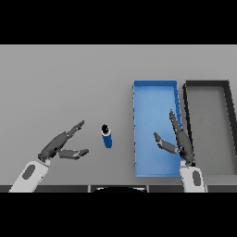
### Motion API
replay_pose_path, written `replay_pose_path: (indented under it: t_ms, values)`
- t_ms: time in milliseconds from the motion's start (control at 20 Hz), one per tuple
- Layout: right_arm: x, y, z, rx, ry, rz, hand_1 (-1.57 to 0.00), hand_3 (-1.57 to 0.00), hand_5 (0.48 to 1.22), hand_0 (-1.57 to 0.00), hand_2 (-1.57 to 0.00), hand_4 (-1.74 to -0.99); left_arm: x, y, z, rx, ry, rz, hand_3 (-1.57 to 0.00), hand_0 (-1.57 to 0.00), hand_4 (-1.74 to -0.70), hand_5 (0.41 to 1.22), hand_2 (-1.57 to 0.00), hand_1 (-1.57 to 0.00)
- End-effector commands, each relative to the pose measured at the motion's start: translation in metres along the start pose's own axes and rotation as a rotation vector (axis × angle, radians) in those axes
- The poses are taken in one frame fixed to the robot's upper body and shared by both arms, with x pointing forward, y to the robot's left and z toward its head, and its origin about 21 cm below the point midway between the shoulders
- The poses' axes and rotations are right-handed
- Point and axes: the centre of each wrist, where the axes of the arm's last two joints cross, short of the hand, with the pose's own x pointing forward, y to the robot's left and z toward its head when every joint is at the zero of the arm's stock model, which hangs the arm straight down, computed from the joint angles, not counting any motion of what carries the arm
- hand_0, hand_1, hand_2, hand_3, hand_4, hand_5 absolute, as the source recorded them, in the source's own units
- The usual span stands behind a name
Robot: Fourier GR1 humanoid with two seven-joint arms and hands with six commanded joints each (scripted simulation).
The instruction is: Pick up the blue pipe and place it into the blue bin.
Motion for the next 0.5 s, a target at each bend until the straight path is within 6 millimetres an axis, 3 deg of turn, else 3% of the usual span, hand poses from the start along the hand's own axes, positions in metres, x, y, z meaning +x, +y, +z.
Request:
replay_pose_path:
  t_ms: [0, 250, 350, 450]
  values:
    - [0.000, -0.003, 0.002, -0.006, -0.015, 0.009, 0.00, 0.00, 0.612, 0.00, 0.00, -1.248, 0.001, -0.005, -0.003, -0.026, -0.010, 0.002, 0.00, 0.00, -1.09, 0.472, 0.00, 0.00]
    - [0.004, 0.003, 0.003, -0.002, 0.001, -0.010, 0.00, 0.00, 0.616, 0.00, 0.00, -1.265, -0.004, -0.033, -0.021, -0.095, -0.028, 0.014, 0.00, 0.00, -1.11, 0.447, 0.00, 0.00]
    - [0.004, -0.004, 0.001, -0.012, 0.001, -0.007, 0.00, 0.00, 0.617, 0.00, 0.00, -1.272, -0.003, -0.046, -0.035, -0.117, -0.037, 0.009, 0.00, 0.00, -1.12, 0.446, 0.00, 0.00]
    - [0.003, -0.002, 0.005, -0.014, 0.002, -0.010, 0.00, 0.00, 0.615, 0.00, 0.00, -1.275, -0.002, -0.049, -0.046, -0.120, -0.036, 0.021, 0.00, 0.00, -1.12, 0.446, 0.00, 0.00]
